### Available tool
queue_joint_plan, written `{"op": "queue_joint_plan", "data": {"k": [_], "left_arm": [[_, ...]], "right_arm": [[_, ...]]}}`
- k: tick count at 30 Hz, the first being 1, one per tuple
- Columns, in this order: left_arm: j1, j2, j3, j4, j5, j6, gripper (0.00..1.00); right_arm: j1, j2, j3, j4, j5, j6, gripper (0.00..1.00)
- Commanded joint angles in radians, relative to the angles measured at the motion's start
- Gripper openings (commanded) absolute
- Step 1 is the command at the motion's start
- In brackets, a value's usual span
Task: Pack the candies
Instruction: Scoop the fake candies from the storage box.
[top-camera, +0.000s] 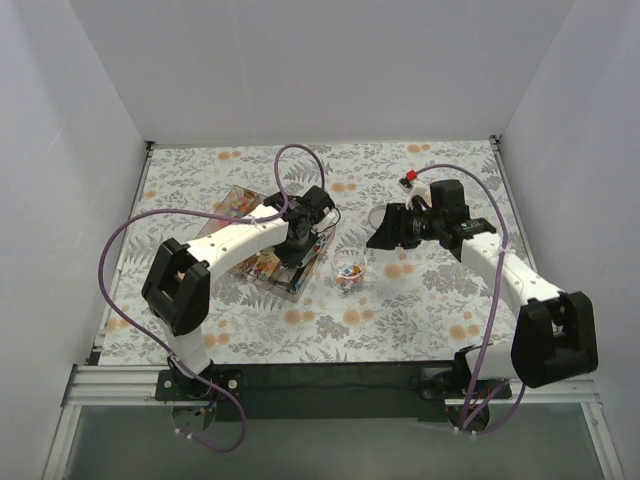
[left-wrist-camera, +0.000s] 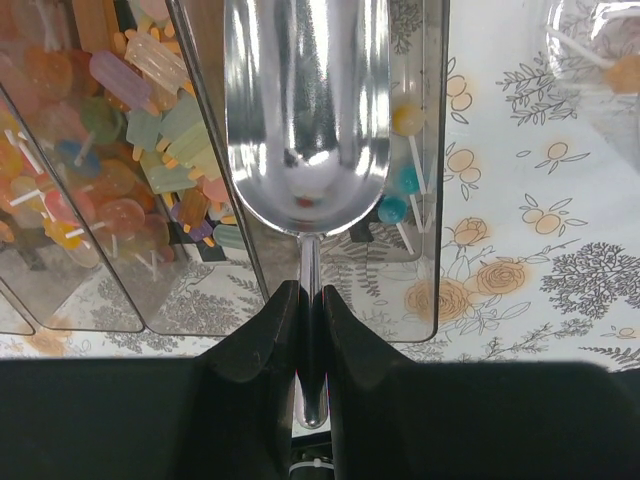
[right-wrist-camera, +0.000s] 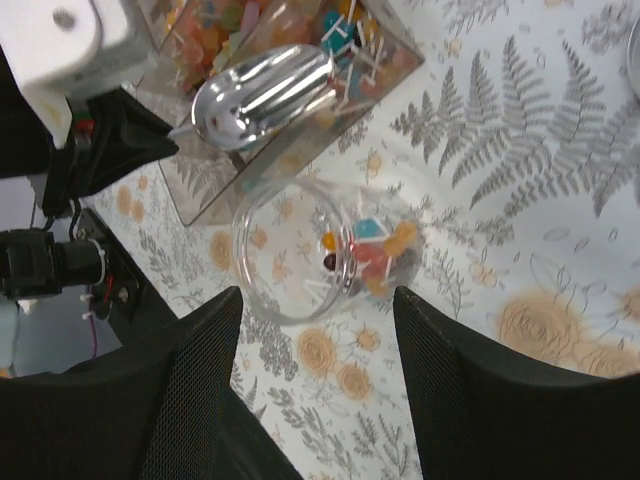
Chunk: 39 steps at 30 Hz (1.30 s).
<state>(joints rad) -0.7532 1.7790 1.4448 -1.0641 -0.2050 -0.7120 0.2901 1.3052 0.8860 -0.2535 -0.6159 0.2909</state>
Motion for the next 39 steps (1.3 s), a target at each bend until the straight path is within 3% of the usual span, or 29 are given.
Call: {"op": "queue_joint_plan", "data": {"k": [1, 10, 19, 28, 39], "left_arm": [[0.017, 0.003, 0.052, 0.001, 0.052, 0.014, 0.00], [0.032, 0.034, 0.130, -0.056, 0.096, 0.006, 0.00], [0.034, 0.077, 0.177, -0.083, 0.113, 0.002, 0.00], [0.034, 0.105, 0.215, -0.079, 0.124, 0.003, 0.00], [0.038, 0.161, 0.252, -0.040, 0.142, 0.016, 0.00]], "right_arm": [[0.001, 0.116, 0.117, 0.126, -0.024, 0.011, 0.68], [0.058, 0.431, 0.303, 0.278, -0.074, 0.073, 0.62], [0.107, 0.621, 0.403, 0.370, -0.134, 0.122, 0.48], [0.121, 0.710, 0.438, 0.384, -0.146, 0.111, 0.48], [0.146, 0.747, 0.458, 0.390, -0.177, 0.123, 0.33]]}}
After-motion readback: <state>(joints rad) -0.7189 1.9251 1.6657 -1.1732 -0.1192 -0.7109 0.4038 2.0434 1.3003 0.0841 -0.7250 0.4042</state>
